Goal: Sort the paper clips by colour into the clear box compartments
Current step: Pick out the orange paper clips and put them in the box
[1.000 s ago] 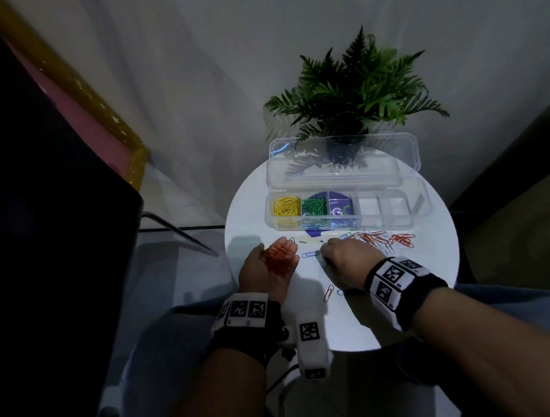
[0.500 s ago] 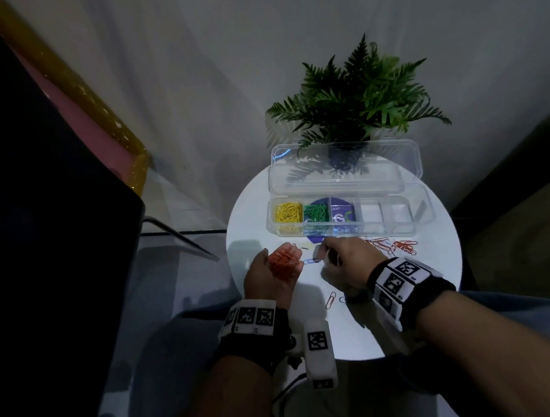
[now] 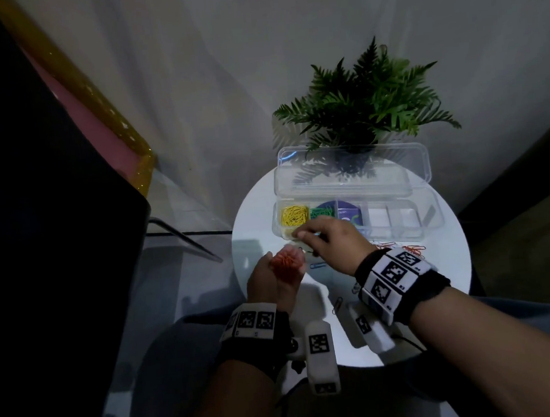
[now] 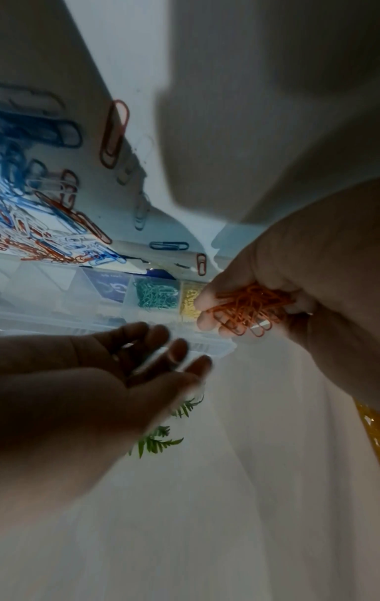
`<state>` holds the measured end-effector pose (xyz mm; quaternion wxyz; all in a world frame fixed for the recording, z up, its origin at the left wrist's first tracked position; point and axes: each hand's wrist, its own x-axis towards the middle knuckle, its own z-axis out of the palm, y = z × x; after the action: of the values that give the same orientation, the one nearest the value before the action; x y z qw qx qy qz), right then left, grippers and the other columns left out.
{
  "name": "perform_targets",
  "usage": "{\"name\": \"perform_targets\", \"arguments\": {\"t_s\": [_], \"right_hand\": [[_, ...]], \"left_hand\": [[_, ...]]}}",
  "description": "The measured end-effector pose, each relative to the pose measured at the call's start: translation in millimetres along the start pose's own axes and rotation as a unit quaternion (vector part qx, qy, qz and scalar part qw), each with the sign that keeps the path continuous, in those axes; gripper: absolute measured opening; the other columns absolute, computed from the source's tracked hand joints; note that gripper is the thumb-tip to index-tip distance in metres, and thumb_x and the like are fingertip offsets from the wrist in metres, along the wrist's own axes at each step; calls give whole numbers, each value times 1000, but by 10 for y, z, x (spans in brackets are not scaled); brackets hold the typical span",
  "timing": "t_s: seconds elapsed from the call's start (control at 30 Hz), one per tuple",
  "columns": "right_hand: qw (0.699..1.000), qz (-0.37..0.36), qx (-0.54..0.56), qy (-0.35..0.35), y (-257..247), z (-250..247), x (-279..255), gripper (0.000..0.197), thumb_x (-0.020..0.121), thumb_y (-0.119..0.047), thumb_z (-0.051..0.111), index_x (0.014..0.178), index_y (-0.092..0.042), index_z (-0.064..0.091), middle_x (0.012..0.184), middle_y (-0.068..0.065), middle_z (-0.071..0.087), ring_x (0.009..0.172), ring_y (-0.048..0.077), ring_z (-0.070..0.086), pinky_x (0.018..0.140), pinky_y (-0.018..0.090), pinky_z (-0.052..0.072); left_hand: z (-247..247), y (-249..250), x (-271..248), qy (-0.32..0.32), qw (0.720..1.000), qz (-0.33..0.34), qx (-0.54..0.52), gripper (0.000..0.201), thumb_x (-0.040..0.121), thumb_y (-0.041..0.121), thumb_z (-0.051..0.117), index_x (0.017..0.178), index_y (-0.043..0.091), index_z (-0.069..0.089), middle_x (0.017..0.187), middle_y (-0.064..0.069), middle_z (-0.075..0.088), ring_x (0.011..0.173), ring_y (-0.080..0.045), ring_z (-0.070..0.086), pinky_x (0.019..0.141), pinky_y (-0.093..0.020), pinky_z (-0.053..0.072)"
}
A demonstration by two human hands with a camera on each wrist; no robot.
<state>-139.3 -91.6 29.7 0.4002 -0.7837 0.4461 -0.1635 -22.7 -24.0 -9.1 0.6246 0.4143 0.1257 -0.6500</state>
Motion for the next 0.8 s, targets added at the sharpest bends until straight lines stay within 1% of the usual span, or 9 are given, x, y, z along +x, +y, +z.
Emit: {"name": "perform_targets", "arguments": {"t_s": [0.03, 0.1, 0.23, 0.37, 0.43, 0.53, 0.6, 0.73, 0.8], "right_hand": [[1000, 8, -24, 9, 44, -1, 18, 23, 94, -20, 52, 107, -10, 69, 106, 10, 63, 87, 16, 55, 79, 18, 37], [995, 18, -95, -23, 118, 15, 54, 25, 95, -16, 48, 111, -11, 66, 110, 11, 58, 99, 24, 56, 78, 17, 32], [962, 19, -242, -126, 79, 79, 85, 32, 93, -18, 43, 119, -17, 60, 121, 7, 61, 112, 27, 56, 93, 32, 45], [932, 31, -312, -183, 28, 177, 142, 35, 96, -23, 35, 122, -16, 56, 122, 11, 58, 114, 30, 56, 95, 42, 47], [916, 38, -333, -218, 58, 237, 149, 33, 96, -25, 38, 122, -16, 56, 120, 11, 56, 114, 31, 55, 94, 42, 48], [919, 36, -330, -212, 126, 266, 61, 30, 92, -30, 48, 118, -19, 60, 117, 8, 53, 110, 28, 56, 89, 37, 49], [927, 21, -325, -189, 180, 289, -30, 26, 91, -27, 50, 113, -19, 63, 115, 6, 52, 107, 29, 57, 85, 35, 49], [938, 27, -305, -164, 220, 352, -72, 24, 92, -22, 45, 106, -15, 63, 113, 8, 57, 107, 30, 57, 83, 34, 46], [941, 29, -288, -173, 202, 361, -44, 26, 93, -21, 43, 109, -11, 60, 115, 11, 57, 109, 31, 56, 85, 35, 45]], "left_hand": [[-20, 21, 10, 4, 1000, -3, 7, 38, 100, 23, 24, 89, 2, 53, 83, -12, 52, 69, -20, 57, 62, -28, 48], [-50, 69, 25, 5, 1000, -8, 12, 38, 99, 24, 24, 82, 5, 53, 78, -10, 55, 63, -16, 61, 57, -22, 51], [-95, 117, 49, 22, 1000, -7, 21, 42, 101, 27, 25, 85, 5, 57, 64, -9, 69, 54, -14, 68, 51, -23, 54], [-61, 119, 10, 17, 1000, -8, 11, 42, 101, 26, 26, 86, 2, 58, 61, -11, 69, 52, -16, 69, 49, -27, 55], [-49, 112, -2, 7, 1000, -13, 4, 43, 101, 25, 26, 86, 1, 57, 62, -12, 69, 53, -17, 69, 49, -28, 55], [-46, 109, -11, 9, 1000, -10, 5, 42, 101, 26, 26, 87, 1, 58, 63, -13, 70, 54, -18, 69, 49, -29, 55], [-39, 110, -19, 11, 1000, -11, 4, 42, 101, 26, 27, 88, 2, 58, 63, -12, 70, 54, -18, 69, 49, -29, 55], [2, 91, -58, 8, 1000, -18, 3, 44, 102, 26, 24, 88, 1, 57, 63, -13, 70, 54, -18, 69, 48, -27, 55], [34, 74, -83, -9, 1000, -23, -2, 44, 101, 27, 21, 84, 2, 53, 68, -11, 65, 63, -20, 67, 57, -26, 53]]}}
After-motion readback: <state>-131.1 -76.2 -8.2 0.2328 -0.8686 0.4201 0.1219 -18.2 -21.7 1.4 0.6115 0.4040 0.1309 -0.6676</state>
